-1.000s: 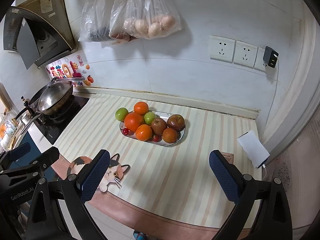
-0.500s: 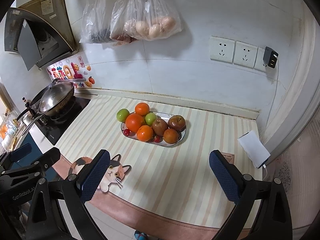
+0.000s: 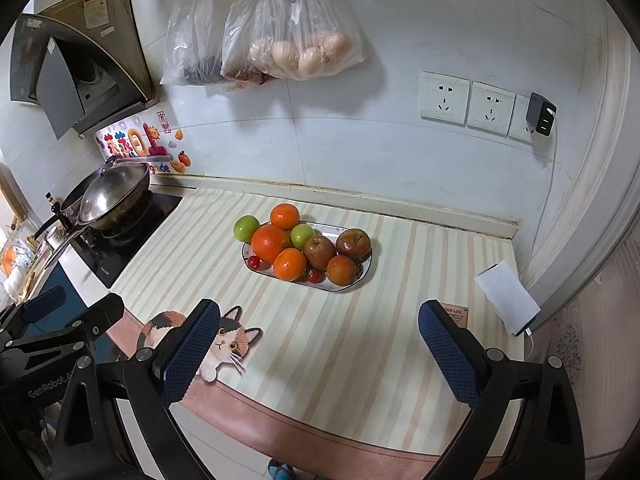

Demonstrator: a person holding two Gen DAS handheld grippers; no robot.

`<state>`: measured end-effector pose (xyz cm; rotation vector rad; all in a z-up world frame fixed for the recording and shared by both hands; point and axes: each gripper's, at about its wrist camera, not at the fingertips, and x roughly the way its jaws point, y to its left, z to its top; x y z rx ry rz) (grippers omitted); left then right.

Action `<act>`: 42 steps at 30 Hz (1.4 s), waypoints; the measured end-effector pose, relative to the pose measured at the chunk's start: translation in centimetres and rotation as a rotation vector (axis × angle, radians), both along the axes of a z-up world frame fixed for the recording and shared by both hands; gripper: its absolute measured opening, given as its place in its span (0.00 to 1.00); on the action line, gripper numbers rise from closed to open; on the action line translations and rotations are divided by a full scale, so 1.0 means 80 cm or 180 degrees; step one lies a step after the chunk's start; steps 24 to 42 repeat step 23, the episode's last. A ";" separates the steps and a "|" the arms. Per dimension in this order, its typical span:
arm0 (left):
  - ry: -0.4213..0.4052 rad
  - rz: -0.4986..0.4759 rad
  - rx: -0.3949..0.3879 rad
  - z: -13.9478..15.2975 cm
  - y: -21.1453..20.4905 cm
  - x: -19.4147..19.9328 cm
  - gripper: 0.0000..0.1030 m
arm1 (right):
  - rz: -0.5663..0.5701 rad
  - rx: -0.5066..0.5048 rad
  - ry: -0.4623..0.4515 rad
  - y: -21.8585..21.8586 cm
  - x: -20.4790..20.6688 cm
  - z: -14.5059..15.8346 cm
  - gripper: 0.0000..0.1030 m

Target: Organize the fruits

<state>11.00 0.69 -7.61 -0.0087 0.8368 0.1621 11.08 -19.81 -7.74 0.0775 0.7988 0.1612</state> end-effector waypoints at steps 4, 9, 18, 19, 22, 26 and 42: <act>0.0001 0.0014 0.0011 -0.001 0.001 -0.001 0.96 | 0.0006 -0.0004 -0.0006 -0.002 -0.001 0.000 0.98; 0.0001 0.0019 0.0009 -0.001 0.001 -0.002 0.96 | 0.0008 0.0010 -0.0011 -0.001 -0.002 0.000 0.98; -0.0004 0.0019 0.0012 -0.002 0.002 -0.002 0.96 | 0.0032 0.0008 -0.0001 -0.002 -0.002 0.000 0.98; -0.0008 0.0016 0.0012 -0.002 0.002 -0.002 0.96 | 0.0031 -0.0003 -0.0004 -0.002 -0.002 0.000 0.98; -0.0033 0.0025 0.0006 -0.001 0.005 -0.006 0.96 | 0.0043 -0.0007 -0.0001 -0.001 -0.001 0.000 0.98; -0.0048 0.0028 0.0017 -0.001 0.006 -0.007 0.96 | 0.0041 -0.0009 -0.0004 -0.001 -0.001 0.000 0.98; -0.0048 0.0028 0.0017 -0.001 0.006 -0.007 0.96 | 0.0041 -0.0009 -0.0004 -0.001 -0.001 0.000 0.98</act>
